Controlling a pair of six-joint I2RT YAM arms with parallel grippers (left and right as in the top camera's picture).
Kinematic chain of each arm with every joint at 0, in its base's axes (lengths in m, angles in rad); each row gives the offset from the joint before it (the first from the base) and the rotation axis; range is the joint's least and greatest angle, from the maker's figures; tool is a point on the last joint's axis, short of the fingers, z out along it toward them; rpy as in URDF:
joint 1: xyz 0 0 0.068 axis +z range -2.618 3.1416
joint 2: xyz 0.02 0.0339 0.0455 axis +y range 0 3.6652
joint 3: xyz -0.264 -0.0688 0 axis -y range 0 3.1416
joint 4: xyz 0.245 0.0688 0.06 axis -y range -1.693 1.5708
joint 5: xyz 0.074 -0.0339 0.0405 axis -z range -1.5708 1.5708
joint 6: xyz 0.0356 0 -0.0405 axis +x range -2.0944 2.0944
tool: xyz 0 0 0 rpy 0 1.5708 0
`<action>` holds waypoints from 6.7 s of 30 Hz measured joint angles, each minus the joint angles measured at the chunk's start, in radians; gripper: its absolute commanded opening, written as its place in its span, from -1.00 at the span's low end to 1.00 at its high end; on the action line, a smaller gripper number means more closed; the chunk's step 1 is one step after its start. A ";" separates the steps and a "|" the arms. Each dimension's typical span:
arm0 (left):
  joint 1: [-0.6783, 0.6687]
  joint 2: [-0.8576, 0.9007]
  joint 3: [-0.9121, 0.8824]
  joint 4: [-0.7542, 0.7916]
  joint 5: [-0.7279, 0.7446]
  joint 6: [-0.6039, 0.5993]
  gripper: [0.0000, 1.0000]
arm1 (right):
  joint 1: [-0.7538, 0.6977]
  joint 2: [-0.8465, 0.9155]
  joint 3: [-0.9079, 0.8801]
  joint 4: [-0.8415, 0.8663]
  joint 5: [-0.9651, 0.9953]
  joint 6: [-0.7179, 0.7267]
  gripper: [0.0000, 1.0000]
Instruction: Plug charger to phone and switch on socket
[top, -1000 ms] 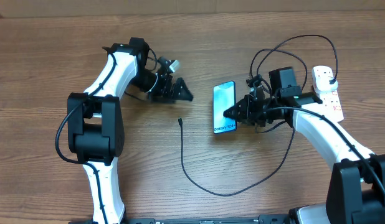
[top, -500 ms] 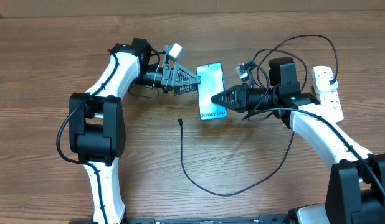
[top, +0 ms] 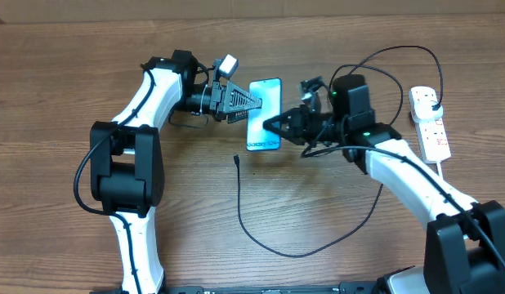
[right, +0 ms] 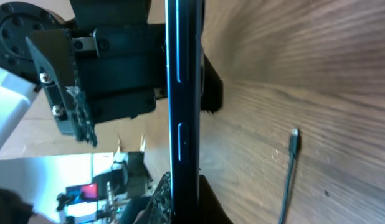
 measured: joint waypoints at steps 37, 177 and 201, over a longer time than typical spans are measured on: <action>-0.028 0.018 0.000 -0.035 -0.602 -0.151 -0.92 | -0.033 -0.013 0.001 -0.535 0.410 -0.166 1.00; -0.019 0.014 0.113 -0.508 -0.266 -0.669 -0.92 | -0.033 -0.013 0.001 -0.595 0.599 -0.171 1.00; -0.019 0.014 0.113 -0.508 -0.262 -0.669 -0.92 | -0.033 -0.013 0.001 -0.595 0.599 -0.171 1.00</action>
